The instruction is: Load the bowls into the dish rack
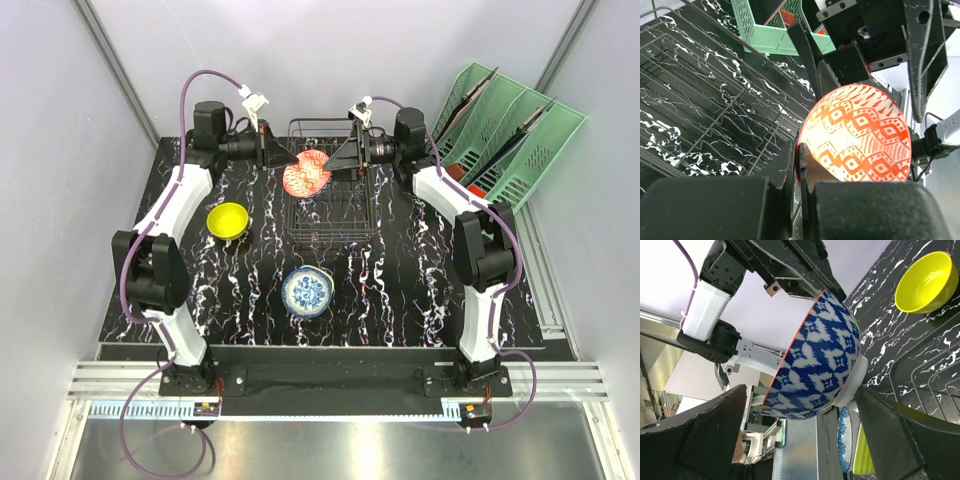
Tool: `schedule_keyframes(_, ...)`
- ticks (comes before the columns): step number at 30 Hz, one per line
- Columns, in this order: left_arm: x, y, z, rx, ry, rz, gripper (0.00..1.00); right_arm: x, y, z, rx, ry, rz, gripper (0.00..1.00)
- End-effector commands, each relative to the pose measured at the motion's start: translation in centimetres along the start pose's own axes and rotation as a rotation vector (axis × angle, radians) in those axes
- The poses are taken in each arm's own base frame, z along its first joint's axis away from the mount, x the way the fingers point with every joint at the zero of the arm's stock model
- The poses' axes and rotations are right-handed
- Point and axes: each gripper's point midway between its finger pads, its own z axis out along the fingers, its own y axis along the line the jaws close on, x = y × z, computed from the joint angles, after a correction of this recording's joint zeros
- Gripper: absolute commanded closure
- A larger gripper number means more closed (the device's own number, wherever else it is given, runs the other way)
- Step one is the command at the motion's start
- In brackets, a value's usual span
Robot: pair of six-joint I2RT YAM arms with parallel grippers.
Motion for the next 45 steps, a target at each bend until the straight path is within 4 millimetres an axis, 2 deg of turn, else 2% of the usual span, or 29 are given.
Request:
schedule_keyframes(1, -3.1, -1.7, -0.5, -0.001, -0.077, 0.104, 1.00, 0.0, 1.5, -0.1, -0.041, 0.015, -0.057, 0.00)
schedule_keyframes(7, -3.3, -1.7, -0.8, -0.031, -0.090, 0.138, 1.00, 0.2, 0.7, 0.0, -0.030, 0.003, -0.034, 0.00)
schedule_keyframes(17, -2.4, -1.3, -0.4, -0.077, -0.091, 0.172, 1.00, -0.2, -0.7, 0.0, -0.021, -0.021, 0.017, 0.00)
schedule_keyframes(27, -2.9, -1.1, -0.4, -0.102, -0.111, 0.191, 1.00, 0.1, -2.7, -0.1, -0.016, -0.026, 0.061, 0.00)
schedule_keyframes(39, -2.5, -1.1, -0.3, -0.095, -0.111, 0.180, 1.00, -0.6, -2.7, -0.9, -0.020, -0.049, 0.063, 0.00)
schedule_keyframes(45, -2.5, -1.2, -0.3, -0.097, -0.115, 0.181, 1.00, -0.9, -3.5, -0.9, -0.035, -0.051, 0.079, 0.00)
